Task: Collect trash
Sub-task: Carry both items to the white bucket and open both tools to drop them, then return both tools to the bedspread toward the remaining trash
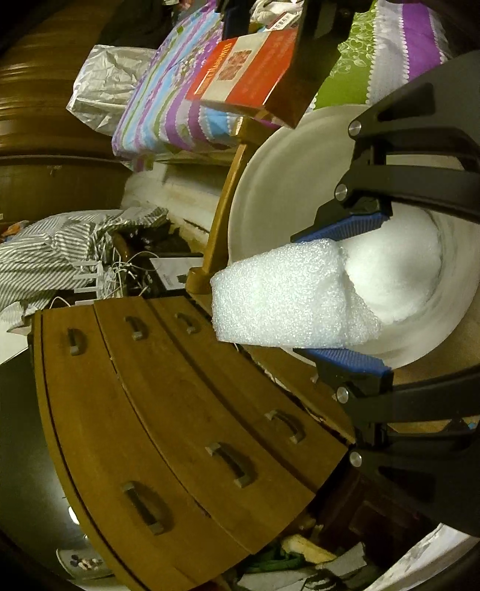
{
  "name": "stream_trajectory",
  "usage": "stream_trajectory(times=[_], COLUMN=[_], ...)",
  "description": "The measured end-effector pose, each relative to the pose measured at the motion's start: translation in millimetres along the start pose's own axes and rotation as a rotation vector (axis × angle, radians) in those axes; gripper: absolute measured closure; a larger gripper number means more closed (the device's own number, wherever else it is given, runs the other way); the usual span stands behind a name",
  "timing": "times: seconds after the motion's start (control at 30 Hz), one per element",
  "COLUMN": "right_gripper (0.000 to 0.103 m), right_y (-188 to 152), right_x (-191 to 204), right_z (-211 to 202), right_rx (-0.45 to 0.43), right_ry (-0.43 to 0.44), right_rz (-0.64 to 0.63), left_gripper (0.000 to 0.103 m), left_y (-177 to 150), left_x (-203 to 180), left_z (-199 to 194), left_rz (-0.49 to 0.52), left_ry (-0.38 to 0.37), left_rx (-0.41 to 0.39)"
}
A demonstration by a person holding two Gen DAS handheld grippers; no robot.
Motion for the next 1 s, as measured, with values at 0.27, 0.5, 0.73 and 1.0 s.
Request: stream_trajectory(times=[0.27,0.5,0.73,1.0], right_gripper=[0.009,0.009,0.009,0.009], right_y=[3.1,2.2,-4.9,-20.2], right_x=[-6.7,-24.2,-33.2,-42.9], right_z=[9.3,10.0,10.4,-10.6], right_rx=[0.020,0.012,0.012,-0.060], right_ry=[0.010,0.010,-0.002,-0.093], right_rz=[0.017,0.051,0.067,0.084], left_gripper=[0.024,0.024,0.024,0.021], left_y=[0.8,0.9,-1.8,-1.7], left_x=[1.6,6.6,9.7,2.6], left_z=[12.1,15.5,18.5,9.8], left_rz=[0.012,-0.019,-0.030,-0.064], left_ry=[-0.006,-0.009,0.003,0.017], left_rx=[0.009,0.013,0.027,0.006])
Point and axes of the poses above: each gripper's, at about its wrist camera, not at the fingertips, and z roughly the way its jaws point, x to its left, y to its top, the point moved 5 cm from there along z, roughly the way its jaws point, and after that the axes turned 7 degrees about -y, right-handed, at the moved point
